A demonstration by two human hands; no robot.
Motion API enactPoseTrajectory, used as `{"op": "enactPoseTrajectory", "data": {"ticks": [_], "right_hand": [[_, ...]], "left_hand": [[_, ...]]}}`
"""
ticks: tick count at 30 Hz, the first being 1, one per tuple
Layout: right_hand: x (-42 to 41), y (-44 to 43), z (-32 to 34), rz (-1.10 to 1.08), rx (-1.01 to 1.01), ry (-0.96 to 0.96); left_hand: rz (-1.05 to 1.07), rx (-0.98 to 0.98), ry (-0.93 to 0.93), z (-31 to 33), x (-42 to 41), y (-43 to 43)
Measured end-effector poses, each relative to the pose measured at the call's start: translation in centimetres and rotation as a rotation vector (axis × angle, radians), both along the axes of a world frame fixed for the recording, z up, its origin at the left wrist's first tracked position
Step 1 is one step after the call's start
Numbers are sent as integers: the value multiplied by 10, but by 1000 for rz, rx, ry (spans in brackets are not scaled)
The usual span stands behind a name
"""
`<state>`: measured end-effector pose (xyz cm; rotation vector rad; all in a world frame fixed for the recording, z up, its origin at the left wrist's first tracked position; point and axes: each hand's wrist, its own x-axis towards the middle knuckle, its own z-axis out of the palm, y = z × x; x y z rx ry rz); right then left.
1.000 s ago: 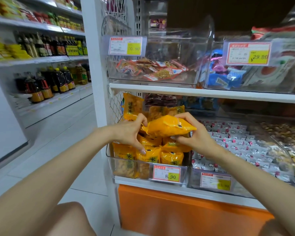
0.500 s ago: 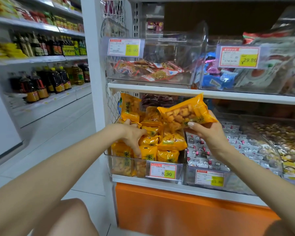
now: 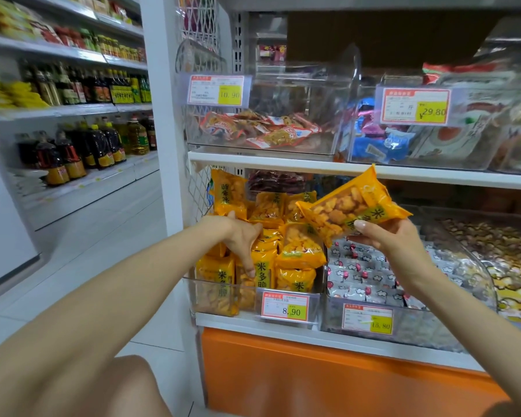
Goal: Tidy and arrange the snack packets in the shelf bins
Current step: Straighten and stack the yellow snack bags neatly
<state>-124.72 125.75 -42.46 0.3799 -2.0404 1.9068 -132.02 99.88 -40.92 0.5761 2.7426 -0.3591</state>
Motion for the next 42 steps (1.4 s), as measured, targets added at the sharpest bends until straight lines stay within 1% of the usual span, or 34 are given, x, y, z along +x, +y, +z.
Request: {"op": "enactPoseTrajectory", "data": {"ticks": [3,6,9,11,12,13,14,16,18,19,21,24,26,28,30,33,35,36,38,42], "right_hand": [[-2,3,-1,-11,29,-5],[-4,4,-2,-3,47,-22],[-4,0,-3,2,62,-41],[-4,-5,-3,10,66,-37],[-3,-8,-2,17,66,-29],[-3,-11,-1,21,67,-15],[-3,-14,0,26,66,2],[-3,-23,5,58,62,38],[-5,-33,8,113,49,41],[-7,-39,9,133,53,22],[-10,-51,11,157,66,-23],[-16,-65,10,175,60,-62],[-19,-68,9,94,123,-100],[-21,-65,8,6,284,-64],[-19,-60,8,20,562,29],[-16,-56,3,115,998,96],[-16,-54,-6,107,1163,108],[-16,-53,-9,94,1187,106],[-15,-50,-13,53,1162,103],[-12,-50,-14,-35,1128,139]], "left_hand": [[-13,16,59,-2,-7,0],[-84,-48,161,-7,-9,2],[-119,-74,177,-12,-6,0],[-125,-31,181,-11,-3,-5],[-124,32,197,-8,1,-8],[-117,140,225,-4,6,-11],[-103,293,256,0,10,-15],[-48,683,266,8,20,-22],[-18,1049,179,12,33,-24],[-16,1174,123,13,40,-22],[-14,1320,68,11,50,-16],[28,1387,94,1,52,-12],[109,1433,99,-3,51,-15],[201,1444,118,-6,50,-20],[298,1373,192,-9,47,-23],[370,1160,379,-11,46,-21],[360,988,475,-10,46,-19],[353,908,502,-11,46,-19],[328,797,511,-13,46,-17],[202,570,497,-14,49,-11]]}}
